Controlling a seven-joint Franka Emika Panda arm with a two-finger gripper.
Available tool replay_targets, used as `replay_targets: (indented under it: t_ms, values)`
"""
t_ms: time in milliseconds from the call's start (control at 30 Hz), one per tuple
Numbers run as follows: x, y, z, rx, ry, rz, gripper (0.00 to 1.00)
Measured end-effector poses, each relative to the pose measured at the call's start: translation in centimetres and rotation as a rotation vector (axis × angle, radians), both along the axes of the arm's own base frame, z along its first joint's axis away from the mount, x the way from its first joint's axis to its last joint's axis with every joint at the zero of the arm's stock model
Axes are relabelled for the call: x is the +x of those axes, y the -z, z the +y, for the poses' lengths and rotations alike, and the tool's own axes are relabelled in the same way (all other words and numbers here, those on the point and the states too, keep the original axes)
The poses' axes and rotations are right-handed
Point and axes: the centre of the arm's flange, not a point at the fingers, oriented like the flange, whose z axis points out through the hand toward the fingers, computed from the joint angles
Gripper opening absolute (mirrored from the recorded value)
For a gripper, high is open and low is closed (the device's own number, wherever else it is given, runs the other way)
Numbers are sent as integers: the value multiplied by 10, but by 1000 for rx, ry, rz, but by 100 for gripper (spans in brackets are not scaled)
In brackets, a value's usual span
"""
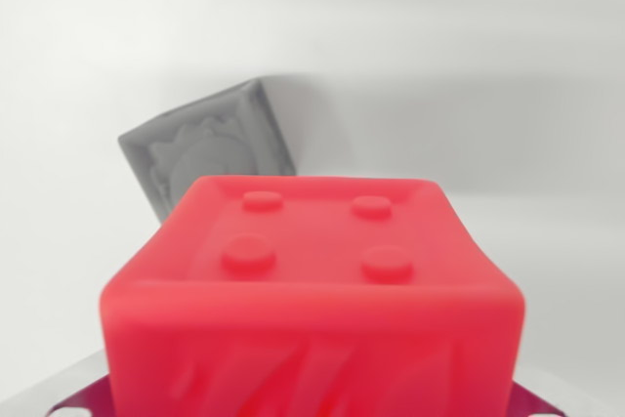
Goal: Destack cube
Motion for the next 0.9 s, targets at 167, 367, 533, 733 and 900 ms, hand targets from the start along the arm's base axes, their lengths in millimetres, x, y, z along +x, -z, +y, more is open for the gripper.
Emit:
replay_targets:
  t_ms: [167,367,533,733,900]
  values:
    - [0,-1,-5,0,39,-1,0]
    - [-1,-1,-11,-1,89,-1,0]
    - [-2,-1,-16,-1,128,-1,0]
    - [-2,-1,-22,-1,177,-1,0]
    - [-3,-1,-27,-1,217,-1,0]
